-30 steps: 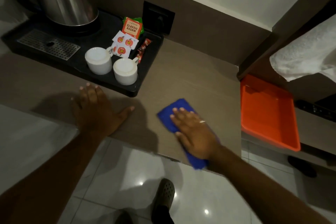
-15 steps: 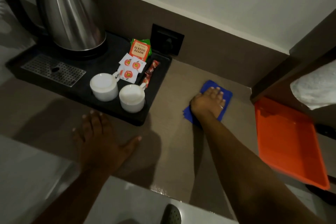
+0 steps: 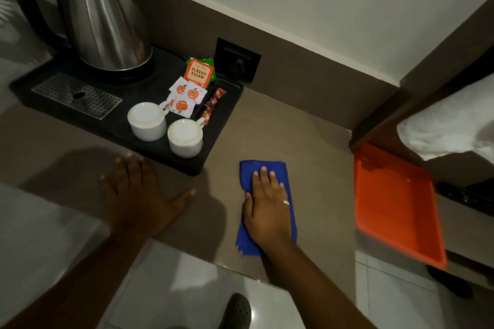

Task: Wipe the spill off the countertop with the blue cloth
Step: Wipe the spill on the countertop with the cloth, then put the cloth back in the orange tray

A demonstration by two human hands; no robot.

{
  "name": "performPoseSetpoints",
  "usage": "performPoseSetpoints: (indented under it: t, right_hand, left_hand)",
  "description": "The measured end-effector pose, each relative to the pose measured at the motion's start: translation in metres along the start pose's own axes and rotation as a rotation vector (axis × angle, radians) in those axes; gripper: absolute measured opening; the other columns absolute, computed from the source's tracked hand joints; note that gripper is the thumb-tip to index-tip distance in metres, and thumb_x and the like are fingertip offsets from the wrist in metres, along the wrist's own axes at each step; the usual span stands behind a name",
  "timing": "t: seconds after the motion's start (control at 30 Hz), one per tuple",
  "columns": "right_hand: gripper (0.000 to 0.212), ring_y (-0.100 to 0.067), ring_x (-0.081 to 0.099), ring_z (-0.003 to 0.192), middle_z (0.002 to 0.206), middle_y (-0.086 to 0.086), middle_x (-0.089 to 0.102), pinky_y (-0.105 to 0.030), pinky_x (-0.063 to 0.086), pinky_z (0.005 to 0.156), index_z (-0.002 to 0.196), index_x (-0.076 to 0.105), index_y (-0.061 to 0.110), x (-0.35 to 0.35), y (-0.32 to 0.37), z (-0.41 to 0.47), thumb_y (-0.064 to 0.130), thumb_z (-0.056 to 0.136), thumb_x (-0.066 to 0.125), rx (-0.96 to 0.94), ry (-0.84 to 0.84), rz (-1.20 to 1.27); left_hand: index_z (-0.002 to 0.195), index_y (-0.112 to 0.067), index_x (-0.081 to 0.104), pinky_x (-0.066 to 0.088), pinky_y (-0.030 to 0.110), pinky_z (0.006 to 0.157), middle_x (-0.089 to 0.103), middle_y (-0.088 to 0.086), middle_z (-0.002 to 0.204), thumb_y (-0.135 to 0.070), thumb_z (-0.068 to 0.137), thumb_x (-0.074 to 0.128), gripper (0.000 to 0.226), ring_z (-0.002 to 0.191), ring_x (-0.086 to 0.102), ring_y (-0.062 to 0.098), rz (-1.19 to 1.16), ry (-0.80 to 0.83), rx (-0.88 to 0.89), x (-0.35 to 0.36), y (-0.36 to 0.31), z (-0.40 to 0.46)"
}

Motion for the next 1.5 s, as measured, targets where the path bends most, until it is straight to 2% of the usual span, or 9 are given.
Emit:
performPoseSetpoints:
  t: [0.17, 0.3, 0.53, 0.63, 0.73, 0.93, 1.03, 1.13, 1.5]
  right_hand:
    - [0.055, -0.023, 0.009, 0.148, 0.16, -0.01, 0.016, -0.034, -0.003, 0.119, 0.15, 0.02, 0.009, -0.008, 0.0, 0.005, 0.01, 0.097, 0.036, 0.037, 0.02, 0.122]
    - [0.043, -0.026, 0.04, 0.136, 0.147, -0.014, 0.045, -0.027, 0.028, 0.112, 0.143, 0.039, 0.007, -0.044, -0.019, -0.005, 0.013, 0.1, 0.04, 0.152, -0.074, 0.562]
    - [0.032, -0.009, 0.065, 0.096, 0.114, -0.001, 0.067, -0.024, 0.053, 0.08, 0.128, 0.058, 0.019, -0.115, -0.156, -0.044, 0.017, 0.099, 0.047, 0.509, -0.344, 1.181]
    - [0.031, -0.027, 0.063, 0.098, 0.117, -0.014, 0.067, -0.045, 0.05, 0.09, 0.127, 0.059, 0.016, -0.143, -0.246, -0.065, 0.016, 0.098, 0.048, 0.623, -0.473, 1.153]
    - [0.027, -0.017, 0.063, 0.089, 0.116, -0.015, 0.066, -0.037, 0.05, 0.081, 0.122, 0.059, 0.022, -0.164, -0.325, -0.071, 0.016, 0.099, 0.046, 0.645, -0.498, 0.936]
    - [0.055, -0.031, 0.029, 0.142, 0.153, -0.02, 0.031, -0.033, 0.018, 0.115, 0.146, 0.03, 0.003, -0.113, -0.409, -0.014, 0.025, 0.099, 0.047, 0.521, -0.162, 0.428]
    - [0.083, -0.027, 0.001, 0.149, 0.161, -0.012, 0.002, -0.044, 0.002, 0.119, 0.152, 0.009, 0.012, -0.048, -0.417, 0.001, 0.063, 0.092, 0.032, 0.479, 0.09, 0.169]
    - [0.101, -0.025, -0.011, 0.148, 0.157, -0.004, -0.015, -0.047, -0.009, 0.117, 0.152, 0.0, 0.017, -0.025, -0.422, 0.0, 0.083, 0.076, 0.005, 0.46, 0.032, 0.063]
    - [0.099, -0.023, -0.01, 0.148, 0.161, -0.009, -0.008, -0.04, -0.006, 0.117, 0.151, -0.002, 0.011, -0.068, -0.418, -0.014, 0.077, 0.082, 0.026, 0.432, 0.058, 0.168]
  left_hand:
    - [0.137, 0.014, 0.041, 0.029, 0.069, 0.106, 0.037, 0.039, 0.146, -0.087, 0.072, 0.024, 0.121, 0.136, 0.034, 0.053, -0.072, -0.016, 0.071, -0.018, -0.009, -0.013]
    - [0.131, 0.013, 0.052, 0.038, 0.066, 0.102, 0.045, 0.042, 0.138, -0.072, 0.086, 0.025, 0.1, 0.125, 0.046, 0.059, -0.098, 0.004, 0.173, -0.021, -0.037, -0.04]
    - [0.155, -0.024, 0.017, 0.012, 0.046, 0.122, 0.008, 0.008, 0.167, -0.061, 0.085, 0.056, 0.089, 0.152, 0.009, 0.028, -0.116, 0.092, 0.472, -0.012, -0.203, -0.055]
    - [0.157, -0.021, 0.01, 0.005, 0.043, 0.122, 0.0, 0.008, 0.167, -0.065, 0.086, 0.049, 0.092, 0.153, 0.001, 0.026, -0.132, 0.137, 0.621, -0.004, -0.287, -0.062]
    - [0.157, -0.019, 0.002, 0.002, 0.043, 0.123, -0.006, 0.009, 0.167, -0.066, 0.087, 0.044, 0.095, 0.153, -0.005, 0.026, -0.079, 0.26, 0.796, 0.023, -0.37, -0.07]
    - [0.156, -0.008, 0.012, 0.009, 0.048, 0.123, 0.007, 0.02, 0.165, -0.05, 0.096, 0.043, 0.08, 0.151, 0.01, 0.036, 0.105, 0.195, 1.083, 0.08, -0.485, -0.074]
    - [0.155, -0.004, -0.001, -0.006, 0.046, 0.122, -0.005, 0.021, 0.164, -0.052, 0.099, 0.031, 0.08, 0.152, -0.005, 0.036, 0.295, 0.228, 1.082, 0.111, -0.503, -0.065]
    - [0.153, 0.0, -0.006, -0.01, 0.048, 0.121, -0.01, 0.024, 0.163, -0.057, 0.099, 0.028, 0.085, 0.151, -0.011, 0.037, 0.426, 0.253, 1.061, 0.129, -0.501, -0.06]
    - [0.155, -0.005, 0.0, -0.01, 0.042, 0.121, -0.007, 0.02, 0.164, -0.073, 0.091, 0.031, 0.099, 0.152, -0.009, 0.033, 0.228, 0.224, 1.065, 0.101, -0.489, -0.054]
Point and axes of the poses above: each hand's wrist, its own z-axis towards the middle knuckle, its own x-axis out of the palm, y = z × x, the point moved 6 cm from there along z, towards the middle knuckle
